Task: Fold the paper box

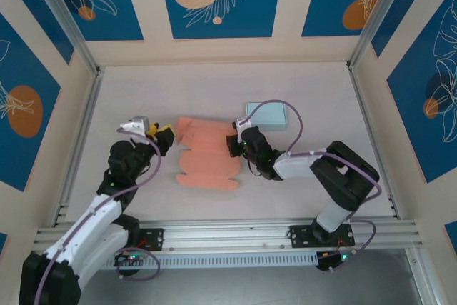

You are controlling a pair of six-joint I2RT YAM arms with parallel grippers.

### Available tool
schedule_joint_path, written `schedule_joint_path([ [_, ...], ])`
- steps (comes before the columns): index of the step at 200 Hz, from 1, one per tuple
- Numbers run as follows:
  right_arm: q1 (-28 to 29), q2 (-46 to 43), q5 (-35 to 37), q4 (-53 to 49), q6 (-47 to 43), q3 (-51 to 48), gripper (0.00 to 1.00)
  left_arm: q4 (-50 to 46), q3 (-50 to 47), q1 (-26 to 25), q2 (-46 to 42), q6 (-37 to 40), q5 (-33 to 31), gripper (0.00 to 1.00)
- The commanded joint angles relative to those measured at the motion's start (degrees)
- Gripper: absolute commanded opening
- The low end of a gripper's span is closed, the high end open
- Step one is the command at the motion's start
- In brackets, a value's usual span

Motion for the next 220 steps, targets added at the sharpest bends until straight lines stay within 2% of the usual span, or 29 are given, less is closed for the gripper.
schedule_joint_path([
  [1,0.09,-5.14,-1.79,-1.94,-0.5,-1.55,0.05,-1.24,2.86,3.94,5.32,1.15,-3.57,0.54],
  [40,0.51,-10.68,-2.3,-4.64,-1.75,-3.5,0.05,2.12,6.18,6.75,15.93,1.26,3.15,0.54],
  [72,0.94,-12.55,-2.41,-4.91,-2.07,-4.75,0.05,2.61,10.09,6.94,22.07,4.5,11.61,0.53],
  [102,1.08,-12.96,-2.25,-4.38,-2.05,-5.11,0.05,5.91,11.16,6.97,27.25,4.53,20.12,0.5],
  [134,0.99,-13.19,-1.45,-3.74,-2.13,-5.09,0.05,5.52,11.69,6.91,29.22,6.61,25.9,0.5],
  [157,0.75,-12.84,-0.8,-3.68,-2.24,-4.61,0.05,6.3,12.06,6.87,30.5,5.45,31.23,0.49],
  [220,0.54,-9.9,0.02,-3.24,-1.35,-2.86,0.05,7.34,11.66,5.74,30.58,4.01,36.47,0.5],
])
